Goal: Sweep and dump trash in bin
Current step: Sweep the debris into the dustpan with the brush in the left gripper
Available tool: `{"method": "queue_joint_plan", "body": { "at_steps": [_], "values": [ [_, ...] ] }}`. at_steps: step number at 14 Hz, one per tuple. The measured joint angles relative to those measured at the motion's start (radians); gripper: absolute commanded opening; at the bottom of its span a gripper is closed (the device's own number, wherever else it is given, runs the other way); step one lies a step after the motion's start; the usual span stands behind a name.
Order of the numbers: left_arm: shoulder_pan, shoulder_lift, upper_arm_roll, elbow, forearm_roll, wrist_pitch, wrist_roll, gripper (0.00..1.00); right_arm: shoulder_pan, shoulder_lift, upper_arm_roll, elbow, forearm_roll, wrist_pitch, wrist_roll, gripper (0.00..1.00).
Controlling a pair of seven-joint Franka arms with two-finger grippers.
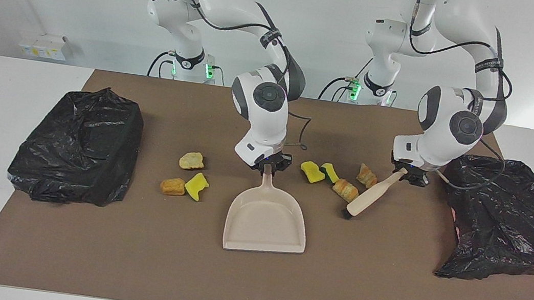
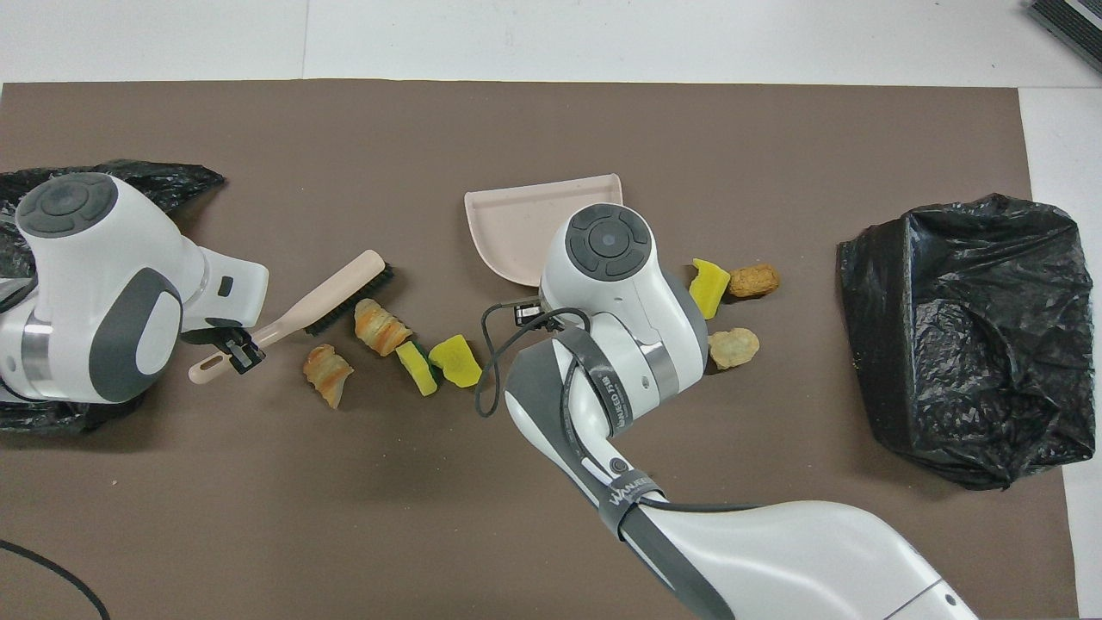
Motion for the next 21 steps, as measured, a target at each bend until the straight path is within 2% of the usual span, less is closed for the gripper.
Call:
{"method": "queue_joint_plan", "body": {
  "at_steps": [3, 7, 10, 12, 14, 16, 21],
  "values": [
    [0.023, -0.01, 0.023, 0.026, 0.0, -0.027, -0.015, 0.0, -0.002, -0.03, -0.004, -0.001, 0.006, -0.014, -0.156, 0.0],
    [0.075, -0.028, 0.029, 0.006, -0.001, -0.068, -0.189, 0.0, -0.015, -0.164, -0.009, -0.052, -0.011, -0.167, -0.393, 0.0],
    [0.071, -0.09, 0.017, -0.091, -0.001, -0.06, -0.378, 0.0, -0.063, -0.289, -0.011, -0.145, -0.076, -0.26, -0.666, 0.0],
    [0.063, -0.155, 0.012, -0.198, -0.001, 0.01, -0.457, 0.0, -0.072, -0.336, -0.011, -0.216, -0.097, -0.258, -0.796, 0.0],
    [0.05, -0.236, 0.006, -0.339, -0.001, 0.112, -0.553, 0.0, -0.072, -0.359, -0.009, -0.283, -0.12, -0.237, -0.951, 0.0],
    [0.002, -0.298, -0.001, -0.427, -0.001, 0.147, -0.682, 0.0, -0.072, -0.365, -0.009, -0.331, -0.16, -0.235, -1.059, 0.0],
    [-0.158, -0.332, -0.011, -0.458, -0.002, 0.158, -0.929, 0.0, -0.025, -0.361, -0.001, -0.371, -0.185, -0.221, -1.073, 0.0]
  ]
}}
